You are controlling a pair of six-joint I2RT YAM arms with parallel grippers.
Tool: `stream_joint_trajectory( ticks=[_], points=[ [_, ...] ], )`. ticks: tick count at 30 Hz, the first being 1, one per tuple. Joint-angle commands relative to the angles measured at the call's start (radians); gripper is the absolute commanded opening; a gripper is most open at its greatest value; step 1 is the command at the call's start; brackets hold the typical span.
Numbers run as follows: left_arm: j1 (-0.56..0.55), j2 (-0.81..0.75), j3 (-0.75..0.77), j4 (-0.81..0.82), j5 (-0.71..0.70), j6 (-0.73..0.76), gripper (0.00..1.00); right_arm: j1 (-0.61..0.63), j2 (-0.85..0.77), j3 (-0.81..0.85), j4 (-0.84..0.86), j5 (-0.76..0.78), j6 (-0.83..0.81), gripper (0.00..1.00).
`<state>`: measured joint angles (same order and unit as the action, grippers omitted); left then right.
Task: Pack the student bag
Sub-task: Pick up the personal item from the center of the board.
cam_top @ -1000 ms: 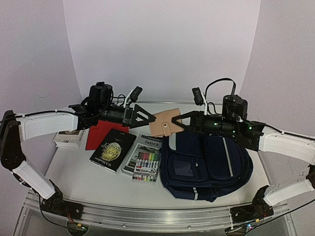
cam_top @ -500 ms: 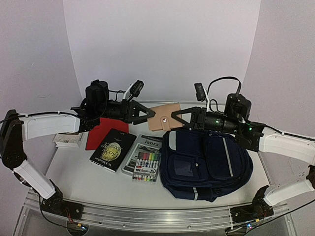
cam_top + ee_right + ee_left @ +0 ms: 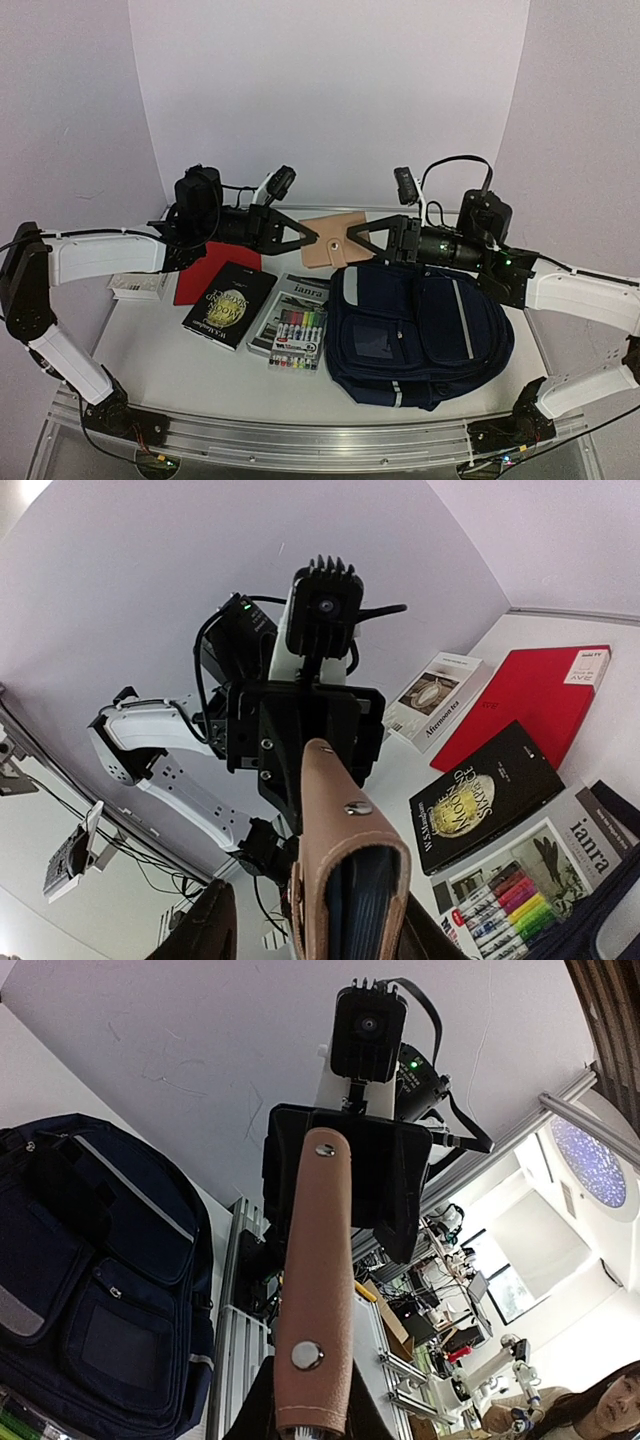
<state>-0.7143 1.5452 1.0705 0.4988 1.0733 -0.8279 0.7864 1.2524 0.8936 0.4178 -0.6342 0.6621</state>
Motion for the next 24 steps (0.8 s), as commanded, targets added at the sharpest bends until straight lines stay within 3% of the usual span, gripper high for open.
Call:
stream_joint_trajectory(
  ticks=[1, 5, 9, 10, 12, 16, 20, 24],
  points=[
    [-0.005, 0.003, 0.000, 0.059, 0.017, -0.008, 0.00, 0.005, 0.025, 0.031, 0.062, -0.057, 0.006, 0.50],
    [-0.005, 0.003, 0.002, 0.059, 0.019, -0.009, 0.00, 0.005, 0.045, 0.033, 0.062, -0.058, 0.013, 0.41],
    [-0.006, 0.006, 0.002, 0.046, 0.008, -0.007, 0.00, 0.004, 0.056, 0.035, 0.062, -0.034, 0.018, 0.17],
    [-0.006, 0.007, 0.006, 0.021, -0.002, 0.003, 0.02, 0.004, 0.050, 0.032, 0.061, -0.014, 0.018, 0.11],
    [-0.007, 0.009, 0.020, -0.059, -0.038, 0.046, 0.17, 0.003, 0.032, 0.028, 0.042, 0.082, 0.020, 0.01],
    [-0.013, 0.019, 0.063, -0.325, -0.258, 0.185, 0.52, -0.002, 0.000, 0.063, -0.170, 0.374, -0.037, 0.00],
    [-0.032, 0.079, 0.138, -0.580, -0.516, 0.238, 0.61, -0.012, 0.029, 0.134, -0.434, 0.639, -0.062, 0.00],
    [-0.060, 0.144, 0.171, -0.608, -0.601, 0.210, 0.62, -0.030, 0.062, 0.144, -0.579, 0.741, -0.065, 0.00]
  ],
)
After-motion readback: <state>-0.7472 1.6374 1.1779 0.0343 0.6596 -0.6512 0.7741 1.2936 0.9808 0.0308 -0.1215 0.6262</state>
